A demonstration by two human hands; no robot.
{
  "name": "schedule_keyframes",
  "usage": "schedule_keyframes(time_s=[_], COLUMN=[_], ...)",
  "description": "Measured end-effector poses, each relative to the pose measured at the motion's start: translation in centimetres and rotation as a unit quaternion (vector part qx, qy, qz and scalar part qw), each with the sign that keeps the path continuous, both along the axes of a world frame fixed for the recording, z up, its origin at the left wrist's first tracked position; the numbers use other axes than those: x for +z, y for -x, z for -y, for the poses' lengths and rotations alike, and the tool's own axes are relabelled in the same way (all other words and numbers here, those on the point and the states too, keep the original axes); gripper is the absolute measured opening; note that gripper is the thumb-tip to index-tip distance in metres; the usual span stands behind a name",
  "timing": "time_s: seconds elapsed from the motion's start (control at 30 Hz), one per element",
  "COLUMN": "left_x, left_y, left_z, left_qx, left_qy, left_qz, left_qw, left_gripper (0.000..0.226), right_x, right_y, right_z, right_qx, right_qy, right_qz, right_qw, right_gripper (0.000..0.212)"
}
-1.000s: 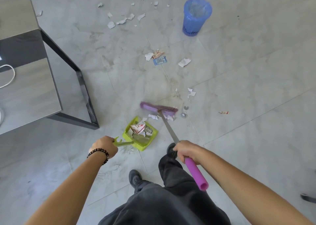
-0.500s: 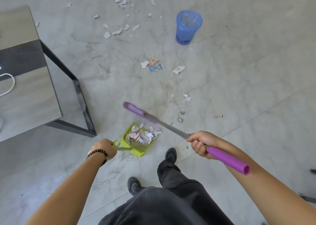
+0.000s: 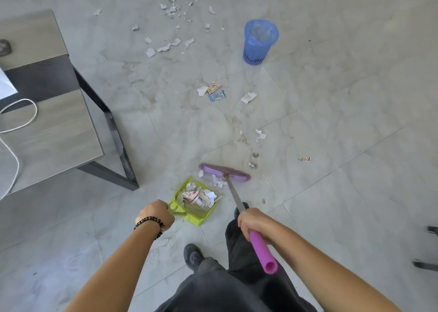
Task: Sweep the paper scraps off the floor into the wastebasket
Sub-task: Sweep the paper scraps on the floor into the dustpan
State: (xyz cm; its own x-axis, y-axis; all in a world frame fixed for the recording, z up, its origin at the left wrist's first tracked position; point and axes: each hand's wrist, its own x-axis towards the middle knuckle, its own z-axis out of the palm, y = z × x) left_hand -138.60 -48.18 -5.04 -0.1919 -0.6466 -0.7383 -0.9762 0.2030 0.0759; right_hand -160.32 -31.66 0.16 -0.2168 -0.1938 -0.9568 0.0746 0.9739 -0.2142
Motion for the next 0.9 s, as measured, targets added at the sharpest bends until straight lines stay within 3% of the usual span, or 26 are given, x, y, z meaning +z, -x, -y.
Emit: schedule_keyframes(time_s=[0.13, 0.23, 0.33, 0.5, 0.63, 0.77, 0.83, 0.9], left_x=[0.4, 0.4, 0.4, 0.7, 0.8, 1.1, 1.1, 0.7], left_y=[0.9, 0.8, 0.2, 1.8, 5.2, 9.9, 12.2, 14.7], left_z=[0.6, 0.6, 0.6, -0.7, -1.9, -3.0, -3.5, -4.0], left_qx=[-0.013, -0.019, -0.019, -0.025, -0.027, -0.018, -0.011, -0.005], left_qy=[0.000, -0.012, -0.018, -0.018, -0.016, -0.016, -0.008, 0.001], left_qz=[-0.010, -0.011, -0.014, -0.025, -0.040, -0.050, -0.058, -0.059], left_qw=[1.000, 1.000, 1.000, 0.999, 0.999, 0.998, 0.998, 0.998], left_gripper=[0.012, 0.013, 0.013, 0.015, 0.017, 0.017, 0.018, 0.022], right_x=[1.1, 2.5, 4.5, 6.3, 5.6, 3.5, 2.1, 0.5], right_y=[-2.1, 0.9, 4.2, 7.1, 9.0, 13.3, 16.4, 20.8], right_z=[-2.6, -4.2, -5.6, -7.6, -8.2, -8.3, -8.2, -7.8], right_qx=[-0.056, -0.243, -0.333, -0.402, -0.368, -0.222, -0.165, -0.115], right_qy=[-0.040, -0.068, -0.051, 0.014, 0.043, 0.103, 0.128, 0.143], right_qz=[0.100, 0.214, 0.231, 0.214, 0.156, 0.013, -0.049, -0.092], right_qw=[0.993, 0.944, 0.913, 0.890, 0.916, 0.970, 0.977, 0.979], right_gripper=[0.019, 0.042, 0.033, 0.036, 0.030, 0.013, 0.004, 0.009])
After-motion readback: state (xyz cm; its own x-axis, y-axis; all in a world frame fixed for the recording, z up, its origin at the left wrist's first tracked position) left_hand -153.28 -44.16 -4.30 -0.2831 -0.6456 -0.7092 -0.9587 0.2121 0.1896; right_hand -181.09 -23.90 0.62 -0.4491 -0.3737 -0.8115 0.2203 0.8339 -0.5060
